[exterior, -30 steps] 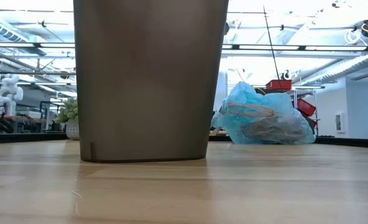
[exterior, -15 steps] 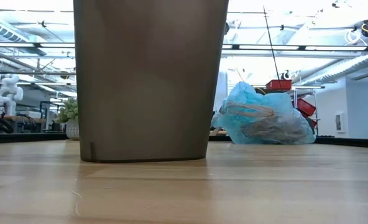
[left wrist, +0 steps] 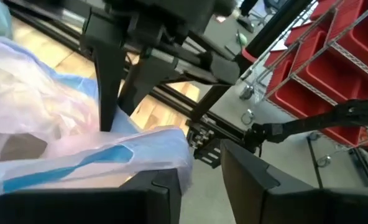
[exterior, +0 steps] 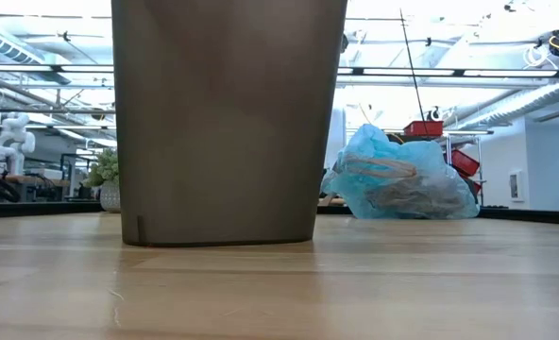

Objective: Place trash/remove bag and relplace
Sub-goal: Insert the pink trash bag into the trash bin

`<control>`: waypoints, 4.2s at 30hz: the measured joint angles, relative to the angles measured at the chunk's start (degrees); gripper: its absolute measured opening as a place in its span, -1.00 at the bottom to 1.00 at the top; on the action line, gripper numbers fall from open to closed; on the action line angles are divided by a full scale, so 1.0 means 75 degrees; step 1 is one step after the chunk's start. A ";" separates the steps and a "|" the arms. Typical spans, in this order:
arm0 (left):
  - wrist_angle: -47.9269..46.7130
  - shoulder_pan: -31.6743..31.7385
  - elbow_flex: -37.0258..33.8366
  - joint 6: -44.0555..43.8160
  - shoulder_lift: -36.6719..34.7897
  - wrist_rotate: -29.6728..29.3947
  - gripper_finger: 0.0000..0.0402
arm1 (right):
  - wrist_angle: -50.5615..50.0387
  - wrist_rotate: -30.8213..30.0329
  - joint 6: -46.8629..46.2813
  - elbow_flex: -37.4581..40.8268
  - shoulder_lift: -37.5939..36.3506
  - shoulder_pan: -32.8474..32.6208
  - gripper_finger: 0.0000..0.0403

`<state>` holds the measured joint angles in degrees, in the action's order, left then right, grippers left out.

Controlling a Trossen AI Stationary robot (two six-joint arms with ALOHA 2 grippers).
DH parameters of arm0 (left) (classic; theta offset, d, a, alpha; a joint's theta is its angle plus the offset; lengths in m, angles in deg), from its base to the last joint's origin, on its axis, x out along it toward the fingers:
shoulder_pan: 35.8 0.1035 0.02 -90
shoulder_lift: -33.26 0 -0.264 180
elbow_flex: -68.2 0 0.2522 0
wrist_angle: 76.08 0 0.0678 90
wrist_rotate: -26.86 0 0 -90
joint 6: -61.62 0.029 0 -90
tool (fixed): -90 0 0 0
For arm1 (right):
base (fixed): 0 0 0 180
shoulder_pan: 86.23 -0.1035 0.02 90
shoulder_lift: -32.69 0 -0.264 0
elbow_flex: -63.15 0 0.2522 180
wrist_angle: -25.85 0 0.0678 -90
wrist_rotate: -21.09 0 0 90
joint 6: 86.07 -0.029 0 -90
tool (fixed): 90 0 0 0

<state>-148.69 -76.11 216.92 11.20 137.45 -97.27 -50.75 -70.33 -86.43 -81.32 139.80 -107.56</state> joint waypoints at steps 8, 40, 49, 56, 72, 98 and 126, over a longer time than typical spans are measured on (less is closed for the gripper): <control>0.0003 -0.0007 0.0003 0.0239 -0.0156 -0.0037 -0.46 | -0.0049 -0.0001 0.0000 0.0000 -0.0003 0.0001 -1.00; -0.2039 -0.0524 -0.0370 -0.2539 -0.0075 0.0334 -0.99 | -0.0650 0.0028 0.0116 0.0000 -0.0009 0.0255 -1.00; -0.4040 -0.1082 -0.0723 -0.4871 0.0061 0.0312 -1.00 | -0.0701 -0.0001 0.0338 0.0000 -0.0009 0.0258 -1.00; -0.4182 -0.0694 -0.1650 -0.5749 0.0048 -0.1142 -1.00 | -0.0694 -0.0005 0.0340 0.0000 -0.0009 0.0255 -1.00; -0.4176 0.0625 -0.3929 -0.6081 0.0015 -0.0007 -1.00 | -0.0701 -0.0006 0.0341 0.0000 -0.0009 0.0255 -1.00; -0.1921 0.1880 -0.4156 -0.3902 -0.0089 -0.0285 -1.00 | -0.0847 -0.0034 0.0489 0.0000 -0.0140 0.0354 -1.00; -0.1013 0.0369 -0.3273 -0.4401 -0.1891 0.0365 -1.00 | -0.0913 -0.0042 0.0631 -0.0003 -0.0245 0.0395 -1.00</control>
<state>-156.29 -73.34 192.37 -21.81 123.27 -94.53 -57.60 -70.64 -81.69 -81.35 137.97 -104.60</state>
